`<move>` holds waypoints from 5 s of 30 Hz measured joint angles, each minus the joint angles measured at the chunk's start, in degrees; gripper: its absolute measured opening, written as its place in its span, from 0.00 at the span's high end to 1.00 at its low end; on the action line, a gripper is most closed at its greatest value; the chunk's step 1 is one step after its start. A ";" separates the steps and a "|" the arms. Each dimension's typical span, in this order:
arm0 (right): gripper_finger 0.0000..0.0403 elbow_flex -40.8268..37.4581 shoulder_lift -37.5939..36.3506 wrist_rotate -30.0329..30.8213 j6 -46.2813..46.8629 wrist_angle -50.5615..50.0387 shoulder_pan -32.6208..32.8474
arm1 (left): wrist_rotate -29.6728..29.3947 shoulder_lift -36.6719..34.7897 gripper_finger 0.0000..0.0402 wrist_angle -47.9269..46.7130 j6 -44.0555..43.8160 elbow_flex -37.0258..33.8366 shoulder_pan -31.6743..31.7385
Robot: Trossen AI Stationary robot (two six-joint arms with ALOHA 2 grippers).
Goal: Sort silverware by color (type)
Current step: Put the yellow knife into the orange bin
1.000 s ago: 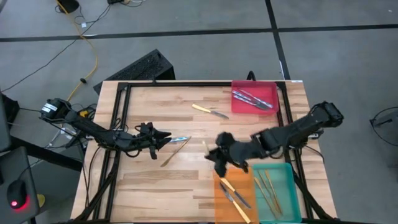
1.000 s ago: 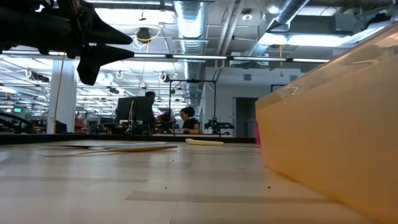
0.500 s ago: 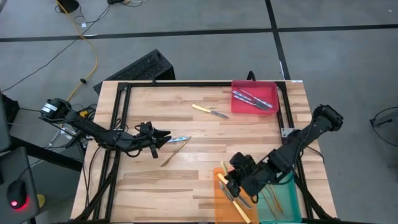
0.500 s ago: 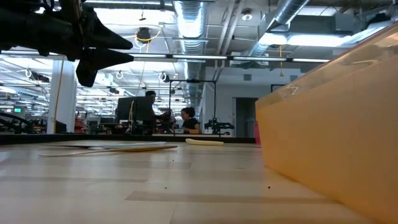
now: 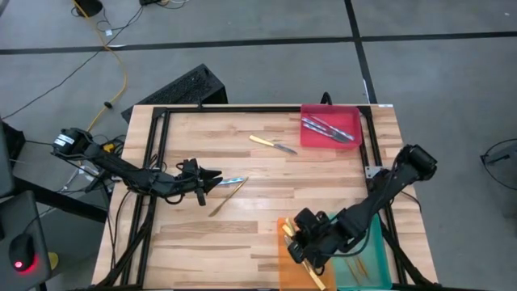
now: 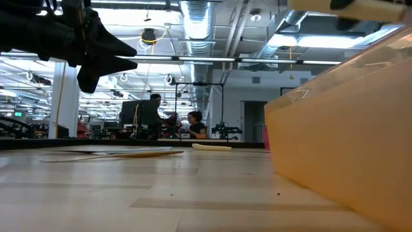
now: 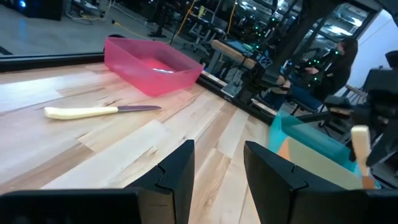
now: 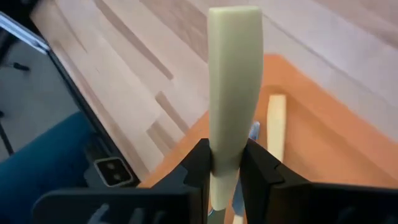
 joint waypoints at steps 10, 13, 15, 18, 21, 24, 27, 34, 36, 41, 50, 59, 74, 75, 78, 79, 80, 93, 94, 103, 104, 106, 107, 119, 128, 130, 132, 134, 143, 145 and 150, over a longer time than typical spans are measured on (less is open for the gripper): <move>0.81 0.00 1.72 -2.22 1.00 -0.47 0.13 | -0.50 0.00 0.70 -0.17 -0.02 0.00 0.00; 0.81 0.00 1.72 -2.19 2.11 -1.97 0.15 | -0.52 0.00 0.70 -0.17 -0.02 0.00 0.00; 0.81 0.00 1.72 -2.13 2.39 -2.69 0.43 | -0.50 0.00 0.70 -0.17 -0.03 0.00 0.01; 0.81 0.00 1.72 -2.02 3.13 -3.66 0.51 | -0.50 0.00 0.70 -0.75 -0.75 0.00 0.00; 0.81 0.00 1.72 -2.02 3.35 -4.43 0.57 | -0.52 0.00 0.70 -1.13 -1.23 0.00 0.02; 0.81 0.00 1.72 -2.02 3.87 -4.89 0.74 | -0.50 0.00 0.70 -1.11 -1.27 0.00 0.00; 0.81 0.00 1.72 -1.99 4.27 -4.93 0.84 | -0.50 0.00 0.70 -1.11 -1.29 0.00 0.01; 0.81 0.00 1.72 -1.54 4.38 -4.95 0.81 | -0.51 0.00 0.70 -1.07 -1.55 0.00 0.00; 0.81 0.03 2.06 -1.48 4.80 -4.81 0.85 | -0.50 0.00 0.70 -1.05 -1.71 0.00 0.02; 0.81 0.04 4.34 -1.99 4.75 -4.13 0.66 | -0.51 0.00 0.70 -1.08 -1.97 0.00 0.01; 0.81 0.00 6.90 -4.89 3.84 -4.48 -0.58 | -1.41 0.02 0.70 -1.83 -2.52 0.00 0.01; 0.81 0.03 7.28 -4.96 3.23 -4.34 -1.61 | -1.81 0.02 0.70 -1.88 -2.60 0.00 0.00; 0.81 0.04 9.22 -7.90 2.30 -2.83 -2.21 | -1.97 0.02 0.70 -2.43 -2.99 -0.02 0.02; 0.81 0.04 9.22 -7.90 2.30 -2.84 -2.21 | -1.97 0.02 0.70 -2.43 -2.99 -0.02 0.00; 0.81 0.04 9.22 -7.90 2.30 -2.81 -2.21 | -1.98 0.02 0.70 -2.40 -2.99 -0.02 0.01; 0.81 0.04 9.22 -7.91 2.30 -2.81 -2.21 | -1.99 0.02 0.70 -2.40 -2.99 -0.02 0.01; 0.81 0.04 9.22 -7.91 2.30 -2.81 -2.21 | -1.99 0.02 0.70 -2.40 -2.99 -0.02 0.00; 0.81 0.04 9.22 -6.59 2.19 -3.16 -2.21 | -1.99 0.02 0.70 -2.40 -2.99 -0.02 0.02; 0.81 0.04 9.22 -6.57 2.22 -3.27 -2.21 | -1.99 0.02 0.70 -2.40 -2.99 -0.02 0.01; 0.81 0.04 14.04 -8.22 2.28 -1.68 -2.34 | -1.99 0.02 0.70 -2.41 -3.02 -0.02 0.02; 0.81 0.02 14.66 -8.38 2.26 -1.67 -2.34 | -2.01 0.02 0.70 -2.40 -3.08 -0.02 0.02; 0.81 -0.02 15.23 -8.92 2.26 -1.78 -2.29 | -2.03 0.02 0.70 -2.47 -3.20 -0.02 0.00; 0.81 -0.02 15.34 -9.14 2.16 -1.74 -2.29 | -2.03 0.02 0.70 -2.45 -3.25 -0.02 0.00; 0.81 0.15 16.44 -8.98 2.04 -1.47 -2.32 | -2.27 0.02 0.70 -2.47 -3.67 -0.02 0.01; 0.77 0.09 16.52 -7.84 1.28 -1.50 -2.29 | -2.28 0.02 0.70 -2.47 -3.83 -0.02 0.00; 0.77 0.05 16.52 -7.88 0.32 -1.50 -2.29 | -2.27 0.00 0.70 -2.47 -3.85 -0.02 0.02; 0.76 0.04 16.61 -7.90 0.01 -1.48 -2.29 | -2.27 0.02 0.70 -2.47 -3.85 -0.02 0.00; 0.76 0.04 16.61 -7.90 -0.01 -1.44 -2.29 | -2.27 0.00 0.70 -2.49 -3.85 -0.02 0.01; 0.76 0.04 16.63 -7.75 -2.09 -1.25 -2.29 | -2.27 0.00 0.70 -2.49 -3.85 -0.02 0.02; 0.76 0.02 16.63 -7.77 -3.05 -0.98 -2.29 | -2.27 0.00 0.70 -2.50 -3.85 -0.02 0.02; 0.76 -0.02 16.67 -8.59 -7.85 1.49 -2.29 | -2.27 0.02 0.70 -2.54 -3.85 -0.02 0.01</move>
